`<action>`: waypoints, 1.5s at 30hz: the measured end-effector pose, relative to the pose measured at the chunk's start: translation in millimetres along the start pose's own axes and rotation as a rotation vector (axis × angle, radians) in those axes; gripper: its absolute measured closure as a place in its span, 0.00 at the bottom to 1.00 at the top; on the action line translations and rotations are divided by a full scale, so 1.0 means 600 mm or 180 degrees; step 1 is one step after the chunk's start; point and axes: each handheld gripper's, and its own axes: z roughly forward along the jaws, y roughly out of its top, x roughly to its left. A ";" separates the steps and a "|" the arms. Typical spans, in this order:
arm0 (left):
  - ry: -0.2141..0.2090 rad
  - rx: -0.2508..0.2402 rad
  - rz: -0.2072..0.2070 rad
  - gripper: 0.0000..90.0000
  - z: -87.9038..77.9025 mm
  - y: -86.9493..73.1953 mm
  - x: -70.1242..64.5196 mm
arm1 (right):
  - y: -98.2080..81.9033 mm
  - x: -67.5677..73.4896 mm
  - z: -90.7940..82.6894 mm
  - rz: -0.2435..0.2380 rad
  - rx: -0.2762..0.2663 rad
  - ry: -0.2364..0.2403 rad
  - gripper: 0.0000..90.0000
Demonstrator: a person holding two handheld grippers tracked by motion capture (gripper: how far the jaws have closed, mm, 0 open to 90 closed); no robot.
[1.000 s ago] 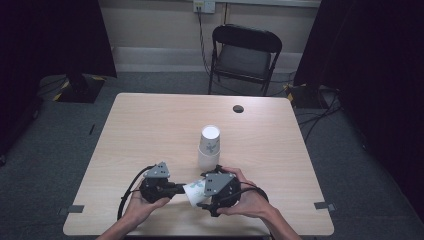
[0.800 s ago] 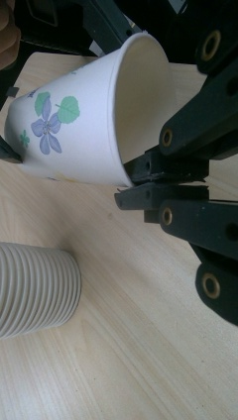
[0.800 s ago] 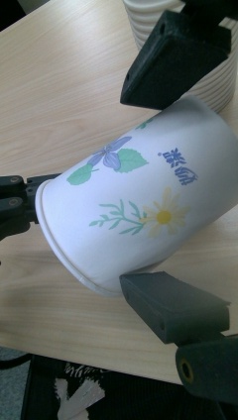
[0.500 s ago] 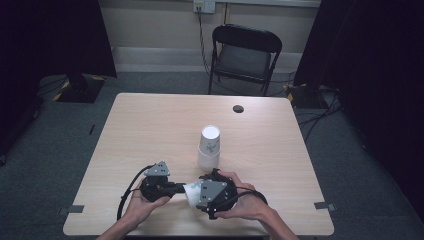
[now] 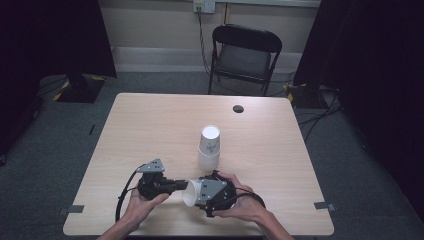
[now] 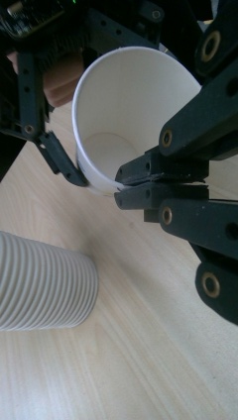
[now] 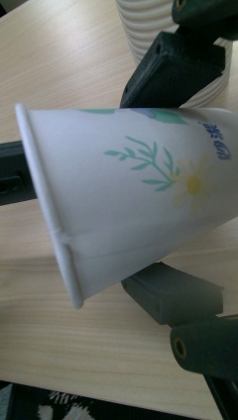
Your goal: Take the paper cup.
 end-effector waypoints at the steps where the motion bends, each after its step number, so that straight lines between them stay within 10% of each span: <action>1: -0.0037 -0.0073 -0.0029 0.98 -0.001 0.000 -0.001 | 0.000 -0.001 0.001 0.0041 -0.0010 0.0027 0.26; 16: 0.0000 -0.0033 -0.0091 0.98 -0.006 0.003 0.003 | 0.023 0.004 0.014 0.0047 -0.0174 0.0000 0.28; 24: 0.0035 -0.0125 0.0016 0.93 -0.006 0.004 -0.001 | 0.008 -0.012 0.009 0.0499 -0.0473 0.0239 0.34; 45: 0.0084 0.0025 -0.0019 0.98 -0.001 0.004 -0.001 | 0.014 -0.008 0.019 0.0581 -0.0448 0.0311 0.23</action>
